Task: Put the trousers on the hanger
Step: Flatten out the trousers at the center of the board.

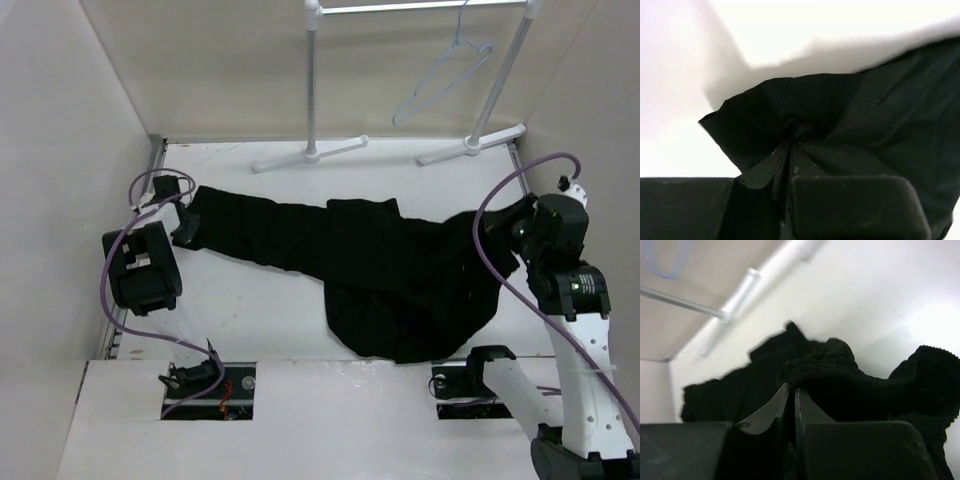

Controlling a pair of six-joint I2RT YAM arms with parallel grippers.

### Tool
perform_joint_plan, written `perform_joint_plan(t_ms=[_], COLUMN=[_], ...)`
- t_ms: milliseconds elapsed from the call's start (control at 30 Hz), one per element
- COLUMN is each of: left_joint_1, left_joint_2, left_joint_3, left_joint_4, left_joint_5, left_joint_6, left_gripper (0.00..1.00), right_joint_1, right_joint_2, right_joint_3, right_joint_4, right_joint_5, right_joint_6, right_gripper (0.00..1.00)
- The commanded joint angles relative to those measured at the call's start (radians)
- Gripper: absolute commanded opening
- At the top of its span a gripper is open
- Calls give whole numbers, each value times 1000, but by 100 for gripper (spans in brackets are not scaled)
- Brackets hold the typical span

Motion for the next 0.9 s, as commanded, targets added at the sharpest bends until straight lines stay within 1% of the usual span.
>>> perform_joint_plan(t_ms=[0,67,133,167,233,300,400,467,500,533,600,633,667,700,733,767,833,867], left_joint_1=[99,145,160,162,130,82,35,22,22,24,34,40,45,47,42,28,-37,-79], left_joint_2=[-94,-142,-173,-178,-177,-148,-98,-83,-81,-86,-114,-141,-179,-225,-273,-323,-425,-462], left_joint_3=[-33,-62,-67,-58,-13,60,148,165,160,144,102,76,43,4,-36,-79,-172,-211], left_joint_4=[-6,0,30,56,89,98,101,95,91,86,87,92,97,101,112,123,138,146], left_joint_5=[-75,-95,-94,-86,-73,-68,-60,-68,-71,-73,-59,-53,-47,-43,-51,-59,-85,-95], left_joint_6=[-64,-102,-123,-124,-126,-123,-121,-118,-118,-121,-123,-120,-120,-126,-127,-124,-124,-124], left_gripper=[0,0,0,1,2,2,4,6,9,15,29,37,43,44,43,42,36,35], right_joint_1=[16,7,-57,-113,-202,-256,-311,-335,-351,-358,-360,-359,-357,-346,-327,-302,-251,-219], right_joint_2=[29,66,152,215,354,472,617,712,746,767,777,764,745,717,683,650,587,553], right_joint_3=[141,164,149,155,182,183,205,222,229,230,229,223,218,209,195,178,134,103], right_joint_4=[212,272,344,358,421,545,631,663,665,656,638,633,627,619,607,598,584,573], right_joint_5=[-66,-65,-54,-60,-97,-103,-105,-105,-115,-120,-105,-99,-95,-91,-86,-76,-51,-34], right_joint_6=[-25,-25,-25,-16,13,35,55,53,59,61,70,70,64,61,66,67,67,69], right_gripper=[2,2,2,1,1,1,2,8,12,20,46,56,63,67,69,70,69,67])
